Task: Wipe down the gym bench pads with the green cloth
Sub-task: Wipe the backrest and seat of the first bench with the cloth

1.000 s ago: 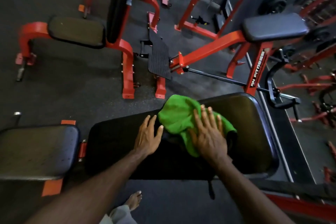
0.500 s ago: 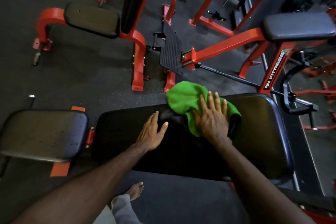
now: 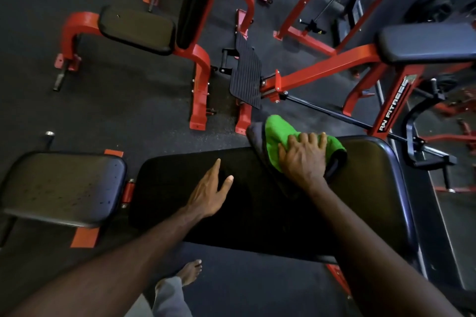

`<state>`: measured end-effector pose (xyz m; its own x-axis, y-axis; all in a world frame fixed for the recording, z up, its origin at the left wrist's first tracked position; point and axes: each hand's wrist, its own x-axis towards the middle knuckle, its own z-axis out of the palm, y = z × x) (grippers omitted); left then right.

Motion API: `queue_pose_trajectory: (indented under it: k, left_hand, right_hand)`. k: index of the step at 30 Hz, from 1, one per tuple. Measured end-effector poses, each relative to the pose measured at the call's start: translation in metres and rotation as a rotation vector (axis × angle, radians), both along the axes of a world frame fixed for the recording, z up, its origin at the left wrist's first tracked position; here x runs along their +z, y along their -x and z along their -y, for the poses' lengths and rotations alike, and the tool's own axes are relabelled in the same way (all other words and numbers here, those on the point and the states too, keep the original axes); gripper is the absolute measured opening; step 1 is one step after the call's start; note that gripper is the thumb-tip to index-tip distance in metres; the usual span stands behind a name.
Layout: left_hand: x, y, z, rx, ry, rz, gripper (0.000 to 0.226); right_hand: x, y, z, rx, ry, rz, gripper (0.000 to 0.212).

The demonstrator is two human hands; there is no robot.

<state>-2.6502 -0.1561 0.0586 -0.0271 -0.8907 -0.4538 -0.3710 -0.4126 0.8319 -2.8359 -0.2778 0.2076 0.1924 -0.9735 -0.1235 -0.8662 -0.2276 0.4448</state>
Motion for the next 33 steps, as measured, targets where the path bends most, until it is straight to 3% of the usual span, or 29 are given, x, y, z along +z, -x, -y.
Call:
queue_pose_trajectory:
  k: [5, 7, 9, 11, 13, 18, 23, 29, 33]
  left_hand:
    - [0.002, 0.007, -0.002, 0.023, 0.014, 0.023, 0.076]
    - [0.003, 0.007, -0.002, 0.03, 0.023, 0.035, 0.075]
    - [0.005, 0.003, -0.001, 0.024, -0.006, 0.015, 0.075]
    - [0.006, -0.003, -0.001, 0.016, -0.028, 0.003, 0.075]
    - [0.004, -0.008, -0.004, 0.017, -0.031, 0.009, 0.075]
    - [-0.004, -0.011, -0.012, 0.027, -0.009, 0.051, 0.075]
    - [-0.005, -0.013, -0.008, 0.014, -0.021, 0.047, 0.075]
    - [-0.018, -0.012, -0.011, 0.055, -0.01, 0.145, 0.056]
    - [-0.017, -0.01, -0.01, 0.039, -0.03, 0.152, 0.064]
  right_hand:
    - [-0.003, 0.015, -0.025, 0.278, -0.154, -0.005, 0.066]
    - [0.005, 0.02, -0.006, 0.232, -0.074, -0.043, 0.068]
    - [0.01, 0.01, 0.012, 0.057, -0.013, -0.049, 0.067]
    - [0.006, -0.009, 0.015, -0.03, -0.036, -0.05, 0.056]
    - [-0.01, -0.018, 0.002, 0.052, -0.115, -0.025, 0.051]
    - [-0.017, 0.001, -0.013, 0.372, -0.266, -0.036, 0.065]
    - [-0.03, -0.024, -0.015, 0.122, -0.15, 0.052, 0.059]
    - [-0.059, -0.008, -0.093, 0.449, -0.285, 0.061, 0.057]
    - [-0.05, 0.001, -0.069, 0.33, -0.121, 0.168, 0.054]
